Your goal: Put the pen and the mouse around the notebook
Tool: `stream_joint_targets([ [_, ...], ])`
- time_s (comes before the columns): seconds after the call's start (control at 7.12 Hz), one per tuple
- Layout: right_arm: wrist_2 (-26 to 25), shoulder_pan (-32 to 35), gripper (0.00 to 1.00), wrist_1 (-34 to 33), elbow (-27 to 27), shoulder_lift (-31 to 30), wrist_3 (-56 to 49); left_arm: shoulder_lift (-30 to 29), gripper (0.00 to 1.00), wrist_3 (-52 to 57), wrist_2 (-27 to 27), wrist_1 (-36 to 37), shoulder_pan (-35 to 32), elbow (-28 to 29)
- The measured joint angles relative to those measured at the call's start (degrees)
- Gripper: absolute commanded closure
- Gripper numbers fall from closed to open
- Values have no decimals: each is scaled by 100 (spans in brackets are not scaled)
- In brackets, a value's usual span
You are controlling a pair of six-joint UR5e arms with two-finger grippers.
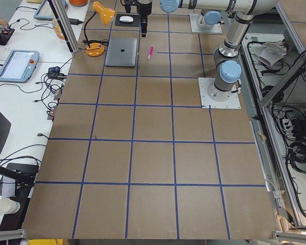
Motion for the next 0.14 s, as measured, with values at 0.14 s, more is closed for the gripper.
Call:
stream_joint_targets([
  [0.14,1,0,0,0,0,7,0,0,0,5,33,-107,6,30],
])
